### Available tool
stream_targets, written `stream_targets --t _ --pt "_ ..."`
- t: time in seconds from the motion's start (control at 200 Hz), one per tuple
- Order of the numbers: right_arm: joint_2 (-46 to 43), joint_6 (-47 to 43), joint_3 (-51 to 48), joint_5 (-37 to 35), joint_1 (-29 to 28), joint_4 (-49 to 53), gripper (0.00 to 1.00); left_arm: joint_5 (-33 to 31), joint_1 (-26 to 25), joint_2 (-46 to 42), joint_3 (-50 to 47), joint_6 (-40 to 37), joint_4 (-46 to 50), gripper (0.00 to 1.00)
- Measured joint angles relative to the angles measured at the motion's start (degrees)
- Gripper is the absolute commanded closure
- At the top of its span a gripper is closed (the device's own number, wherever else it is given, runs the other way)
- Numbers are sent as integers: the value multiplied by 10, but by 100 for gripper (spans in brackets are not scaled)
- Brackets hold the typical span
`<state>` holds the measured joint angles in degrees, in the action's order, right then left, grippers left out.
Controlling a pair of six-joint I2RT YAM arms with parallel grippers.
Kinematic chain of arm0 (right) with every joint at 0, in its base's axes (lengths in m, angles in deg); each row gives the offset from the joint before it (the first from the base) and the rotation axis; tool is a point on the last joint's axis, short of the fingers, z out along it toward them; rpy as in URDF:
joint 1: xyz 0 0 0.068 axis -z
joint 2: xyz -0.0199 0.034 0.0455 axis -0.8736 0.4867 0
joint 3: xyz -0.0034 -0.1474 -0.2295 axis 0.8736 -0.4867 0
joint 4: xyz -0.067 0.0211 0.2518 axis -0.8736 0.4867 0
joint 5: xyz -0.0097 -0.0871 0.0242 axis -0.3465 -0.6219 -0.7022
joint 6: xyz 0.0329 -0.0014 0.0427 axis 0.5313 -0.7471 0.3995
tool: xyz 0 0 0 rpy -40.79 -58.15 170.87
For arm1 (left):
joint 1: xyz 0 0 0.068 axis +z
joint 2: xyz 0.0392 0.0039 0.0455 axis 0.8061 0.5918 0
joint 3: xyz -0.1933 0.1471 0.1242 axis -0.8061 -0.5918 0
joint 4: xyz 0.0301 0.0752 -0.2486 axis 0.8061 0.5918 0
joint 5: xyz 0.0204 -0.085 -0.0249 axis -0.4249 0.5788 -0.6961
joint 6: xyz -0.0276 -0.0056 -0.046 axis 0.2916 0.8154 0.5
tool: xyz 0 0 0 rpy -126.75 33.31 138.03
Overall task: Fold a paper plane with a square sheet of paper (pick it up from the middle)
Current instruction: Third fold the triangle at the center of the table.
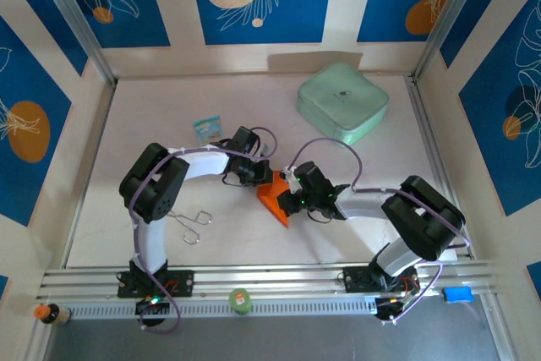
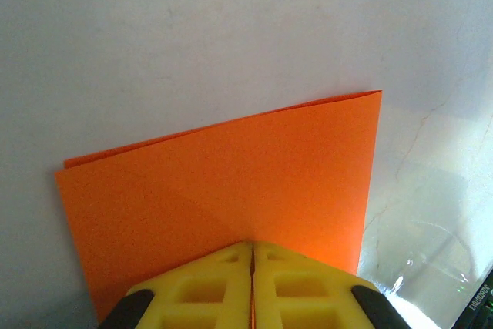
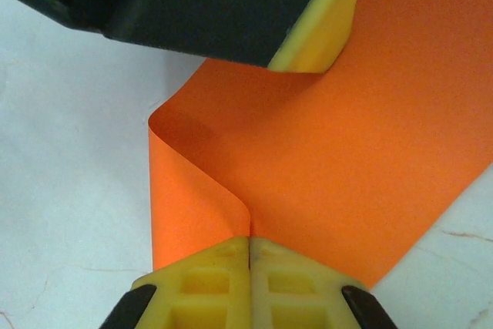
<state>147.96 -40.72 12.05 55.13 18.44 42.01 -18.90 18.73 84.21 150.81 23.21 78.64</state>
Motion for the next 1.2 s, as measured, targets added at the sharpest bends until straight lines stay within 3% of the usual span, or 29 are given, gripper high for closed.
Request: stream_targets --t 1.2 --pt "-8 -1 -1 -38 -11 25 100 0 0 0 0 0 0 91"
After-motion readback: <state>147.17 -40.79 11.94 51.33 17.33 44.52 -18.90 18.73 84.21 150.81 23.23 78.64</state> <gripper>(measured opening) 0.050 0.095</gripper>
